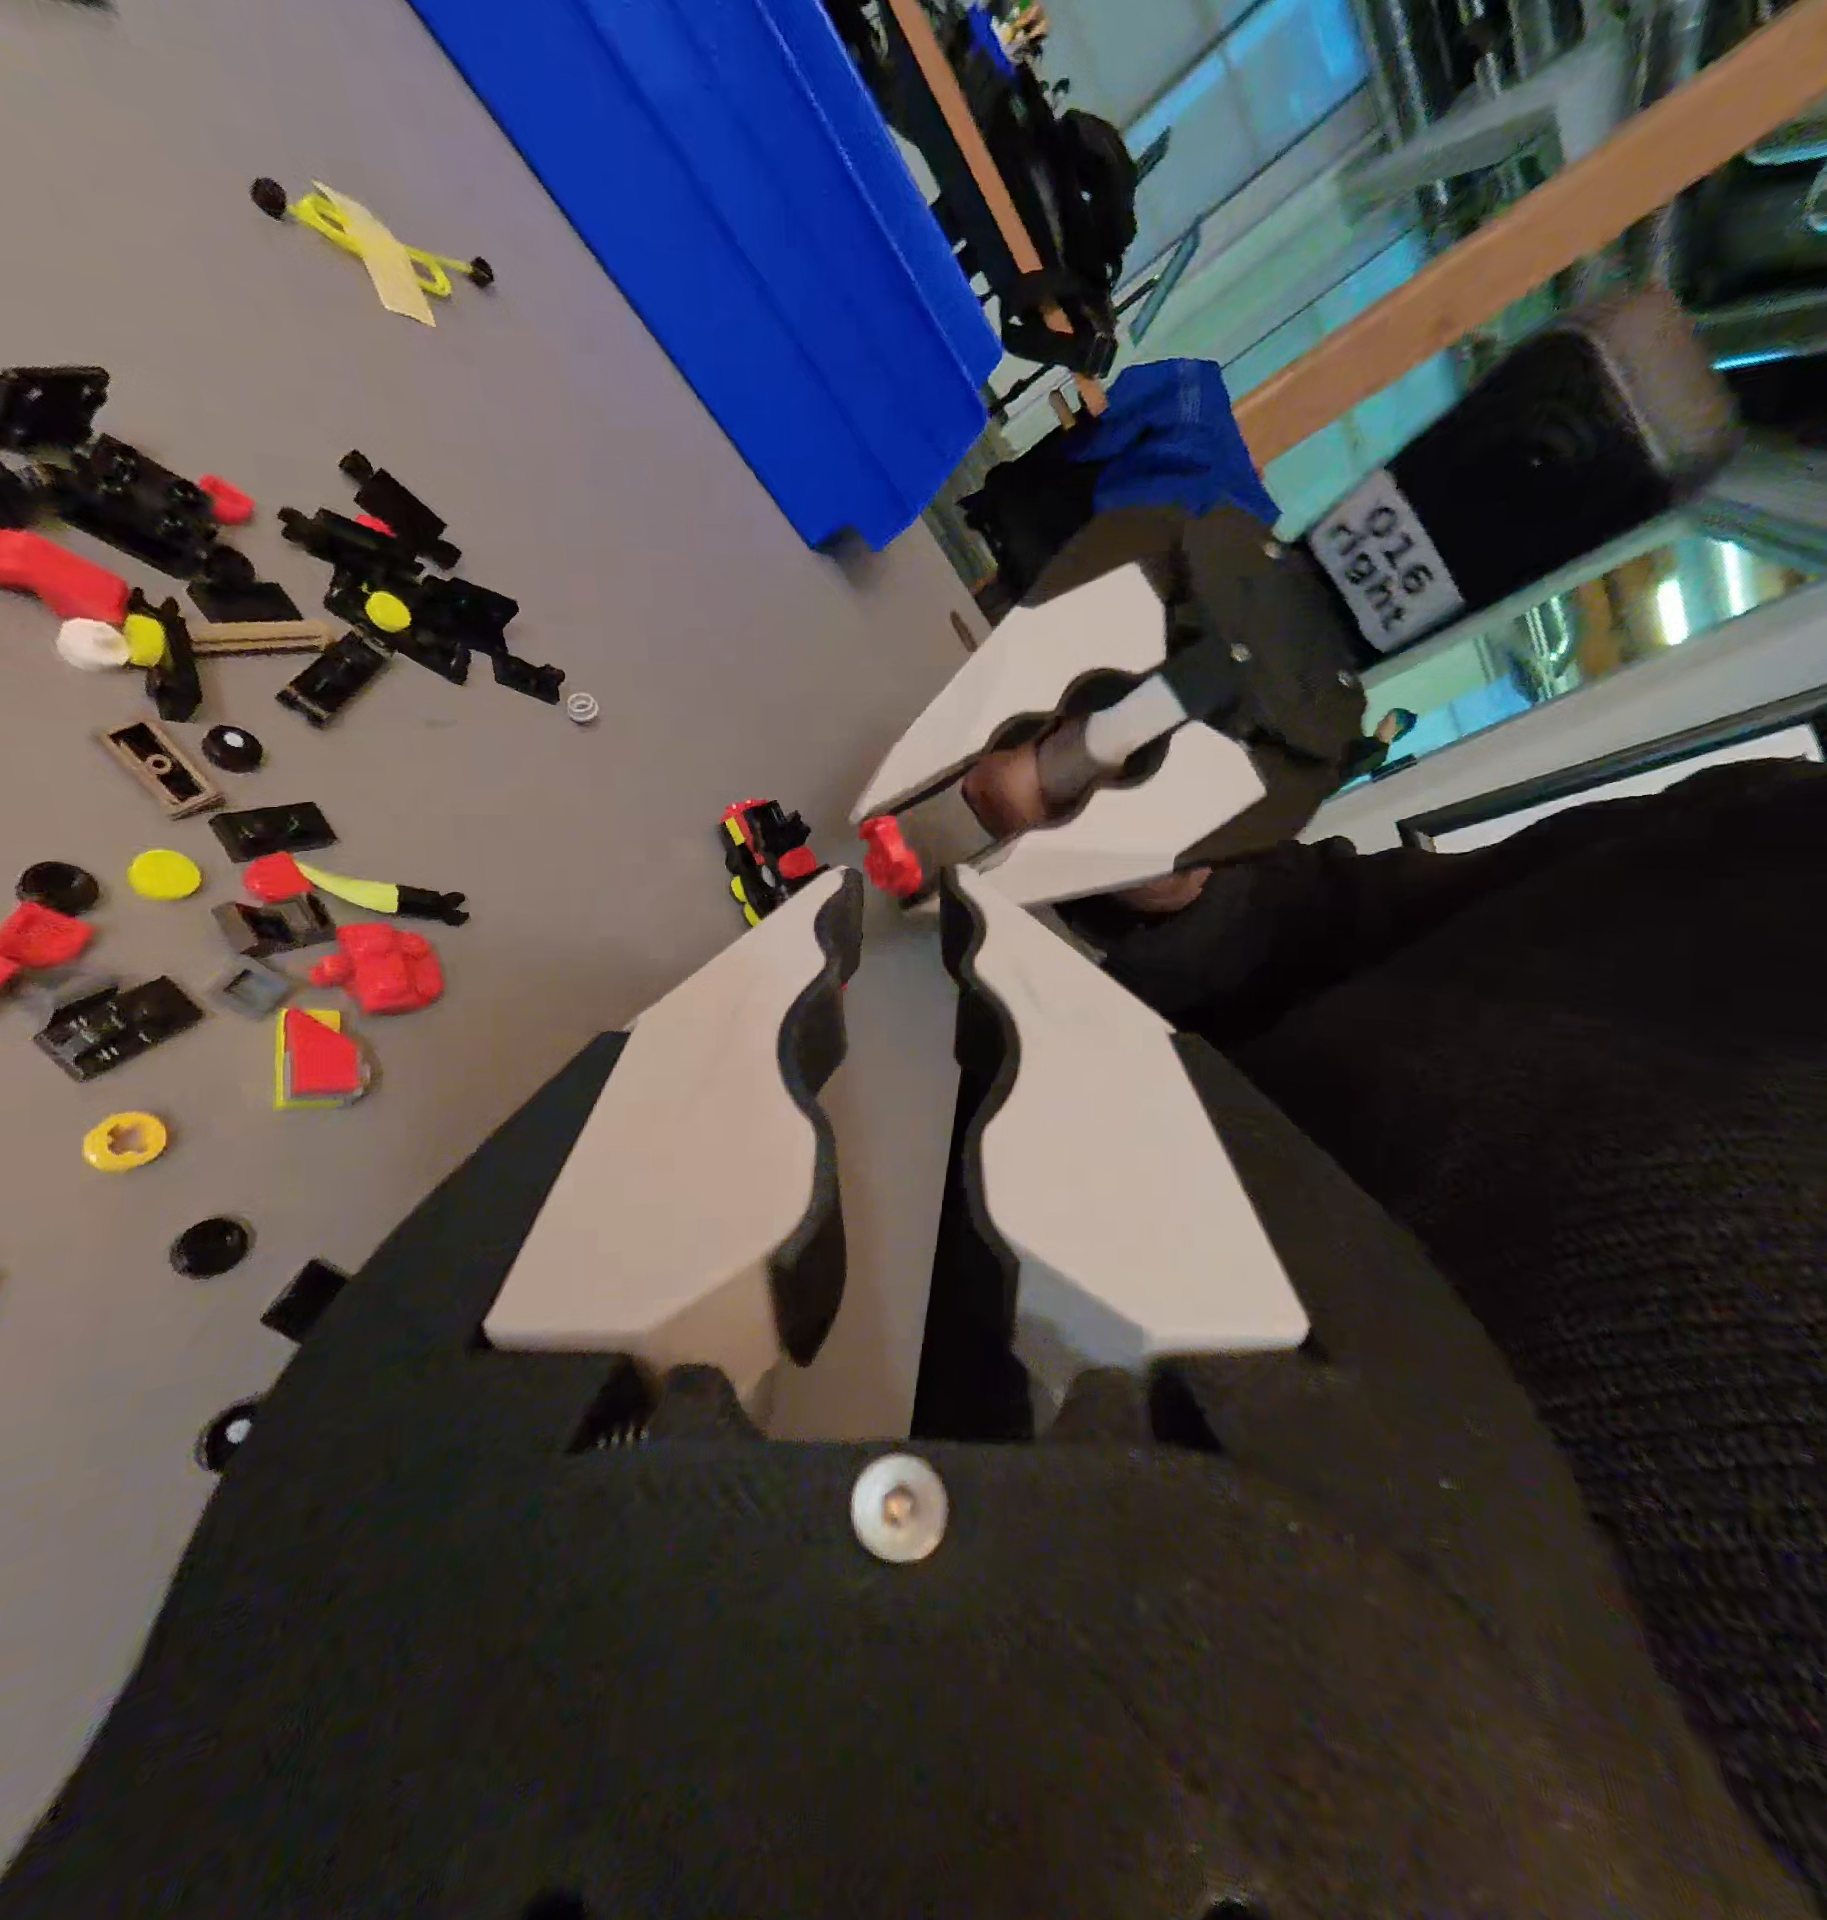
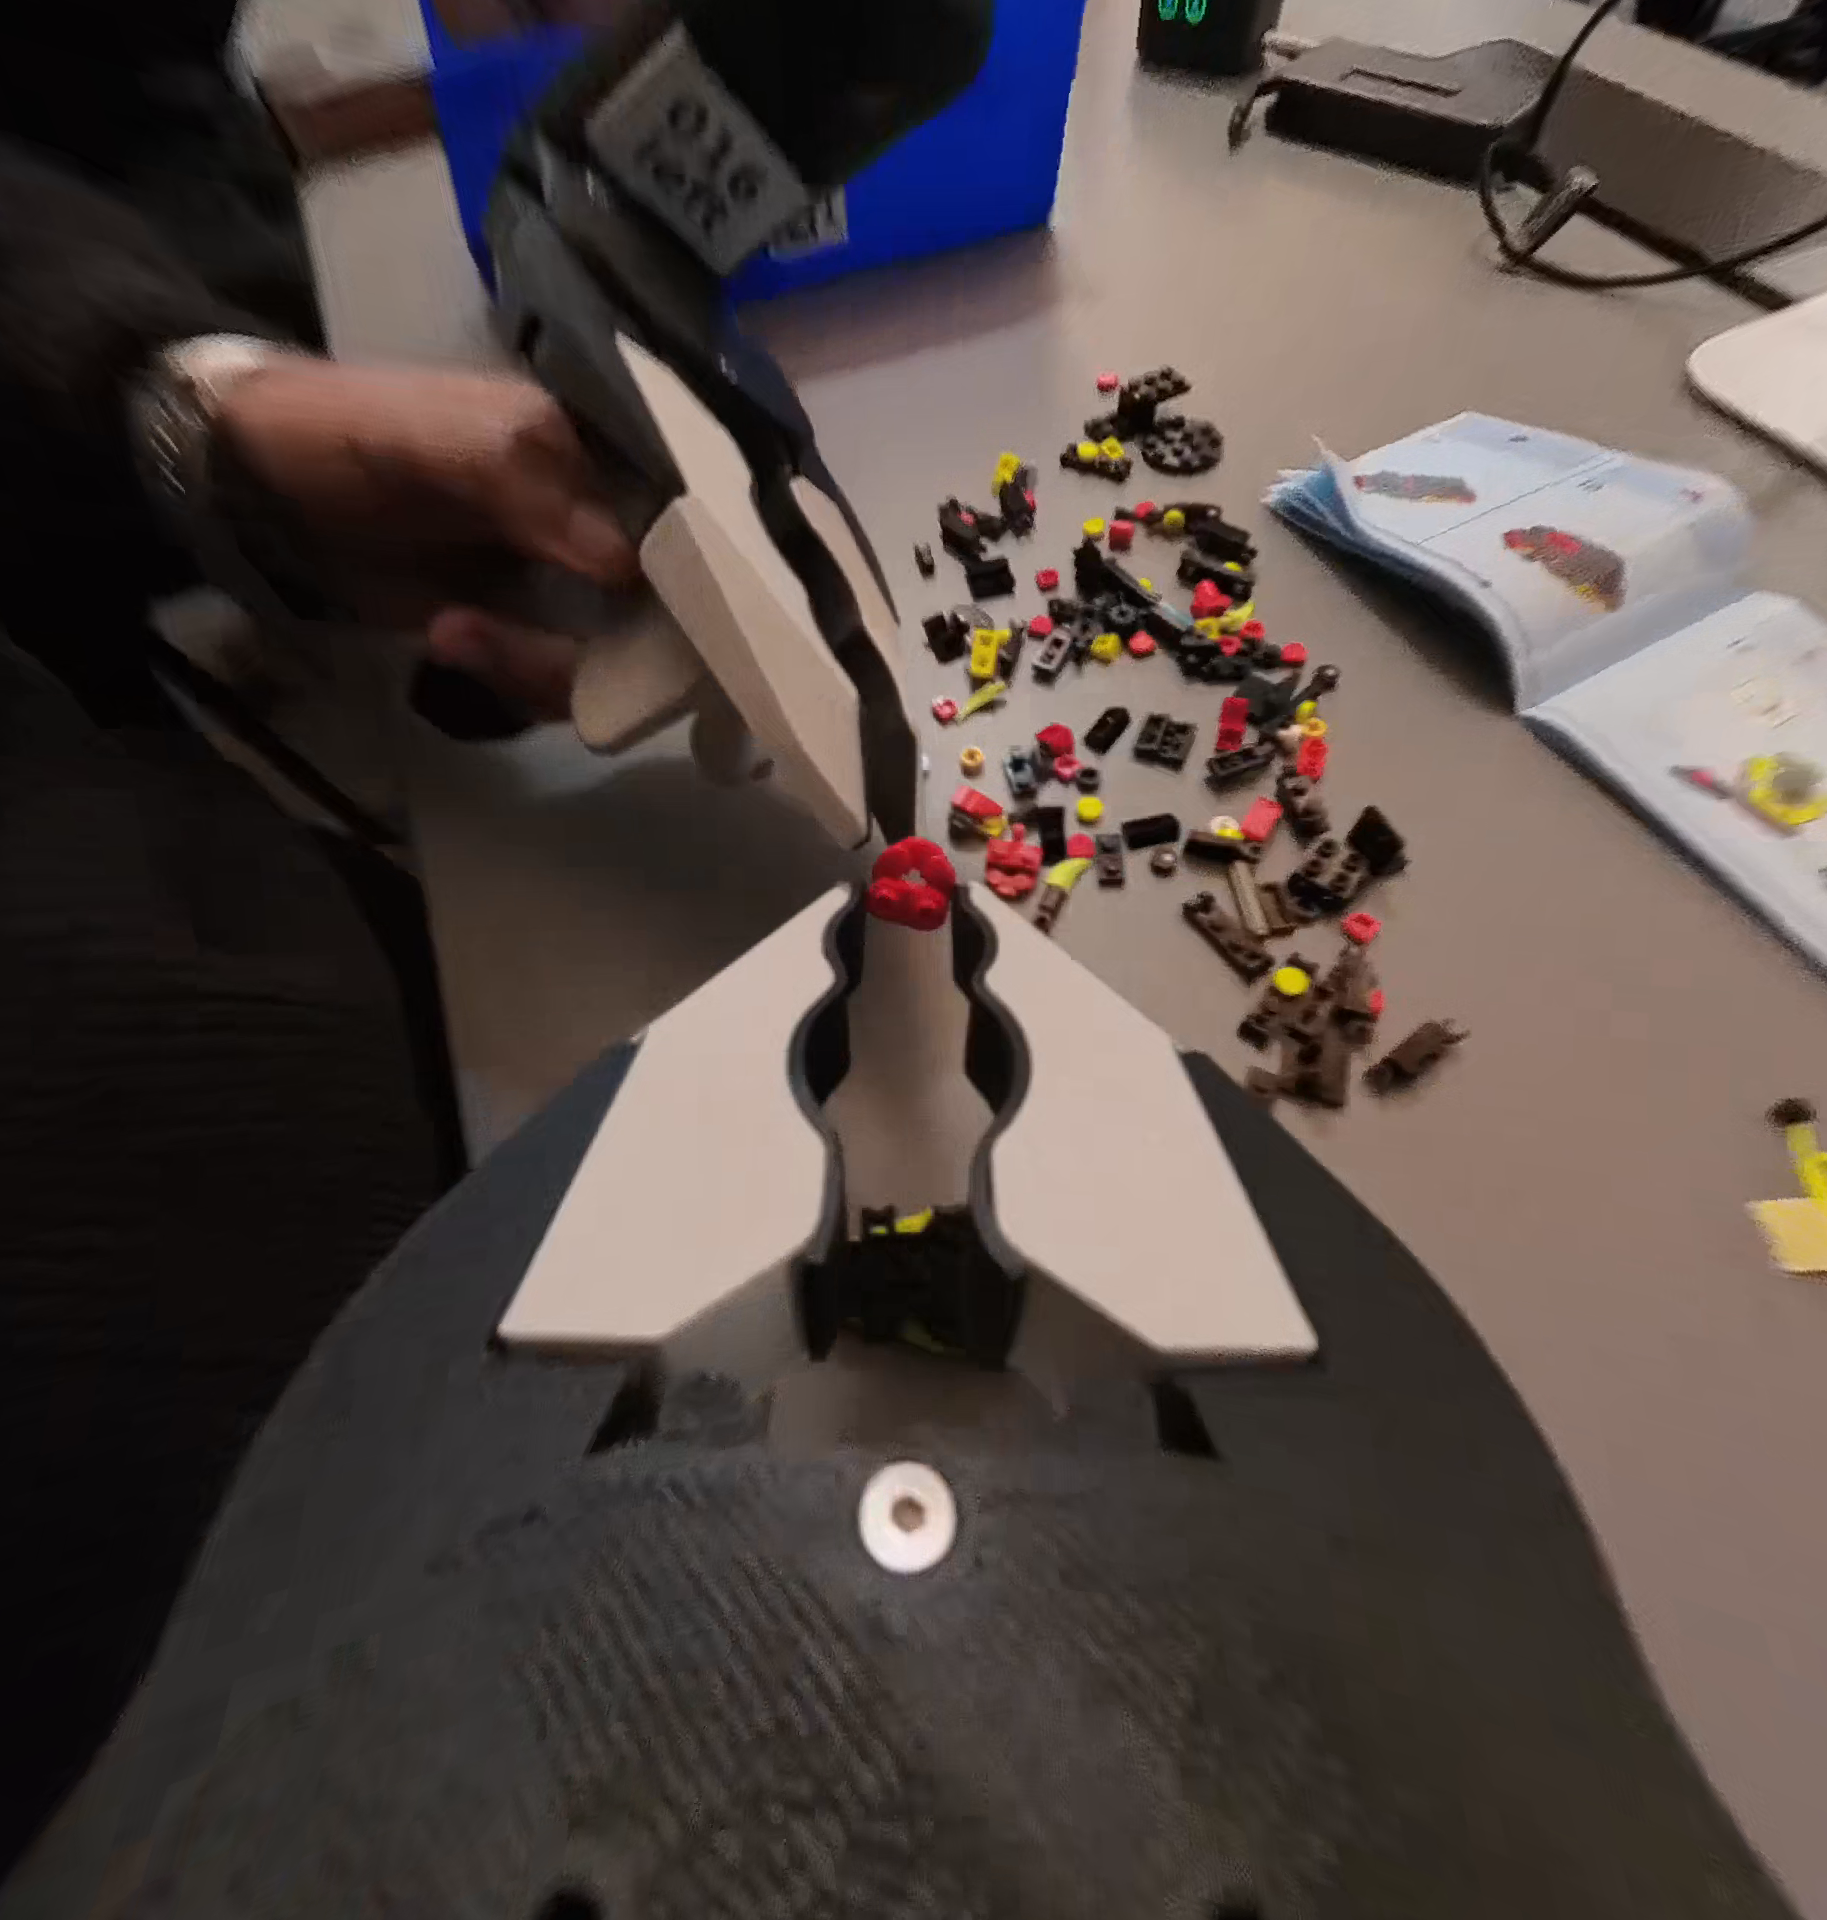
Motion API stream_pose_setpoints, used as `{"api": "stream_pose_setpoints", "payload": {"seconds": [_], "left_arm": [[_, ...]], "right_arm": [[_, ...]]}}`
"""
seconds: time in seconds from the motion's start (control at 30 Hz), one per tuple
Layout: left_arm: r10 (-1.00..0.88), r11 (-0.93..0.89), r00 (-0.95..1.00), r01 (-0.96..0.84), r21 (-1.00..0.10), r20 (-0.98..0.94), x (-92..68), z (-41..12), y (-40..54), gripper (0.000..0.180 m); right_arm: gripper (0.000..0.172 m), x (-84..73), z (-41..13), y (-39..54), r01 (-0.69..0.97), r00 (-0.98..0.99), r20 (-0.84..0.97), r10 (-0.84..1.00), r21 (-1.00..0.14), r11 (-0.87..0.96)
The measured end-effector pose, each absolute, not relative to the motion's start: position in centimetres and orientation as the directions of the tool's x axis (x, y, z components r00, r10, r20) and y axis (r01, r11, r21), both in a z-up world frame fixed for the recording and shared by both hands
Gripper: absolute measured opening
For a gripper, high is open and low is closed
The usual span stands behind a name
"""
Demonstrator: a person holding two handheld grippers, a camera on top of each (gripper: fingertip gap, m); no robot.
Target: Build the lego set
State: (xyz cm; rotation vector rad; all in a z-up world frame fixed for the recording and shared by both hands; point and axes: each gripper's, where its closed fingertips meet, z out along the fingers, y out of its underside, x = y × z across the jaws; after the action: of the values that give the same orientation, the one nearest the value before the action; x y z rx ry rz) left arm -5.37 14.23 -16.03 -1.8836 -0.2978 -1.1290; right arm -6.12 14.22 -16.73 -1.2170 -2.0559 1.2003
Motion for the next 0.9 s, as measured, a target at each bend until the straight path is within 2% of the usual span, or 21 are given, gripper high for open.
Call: {"api": "stream_pose_setpoints", "payload": {"seconds": [0.13, 0.33, 0.8, 0.9], "left_arm": [[-0.195, -0.607, 0.558, 0.577, -0.546, 0.806, -5.0, -17.1, 14.2, 0.008], [-0.161, -0.619, 0.579, 0.572, -0.538, 0.800, -5.2, -17.7, 14.4, 0.004], [-0.124, -0.577, 0.606, 0.600, -0.554, 0.786, -5.6, -17.6, 15.0, 0.003], [-0.131, -0.562, 0.645, 0.577, -0.593, 0.753, -5.6, -17.2, 15.1, 0.003]], "right_arm": [[0.015, -6.2, -17.4, 13.7, 0.432, -0.513, 0.173, 0.841, -0.794, 0.427], [0.015, -6.3, -18.0, 13.8, 0.415, -0.505, 0.348, 0.790, -0.704, 0.576], [0.014, -6.5, -17.9, 14.4, 0.427, -0.463, 0.376, 0.802, -0.699, 0.574], [0.014, -6.5, -17.6, 14.5, 0.428, -0.453, 0.386, 0.803, -0.697, 0.576]]}}
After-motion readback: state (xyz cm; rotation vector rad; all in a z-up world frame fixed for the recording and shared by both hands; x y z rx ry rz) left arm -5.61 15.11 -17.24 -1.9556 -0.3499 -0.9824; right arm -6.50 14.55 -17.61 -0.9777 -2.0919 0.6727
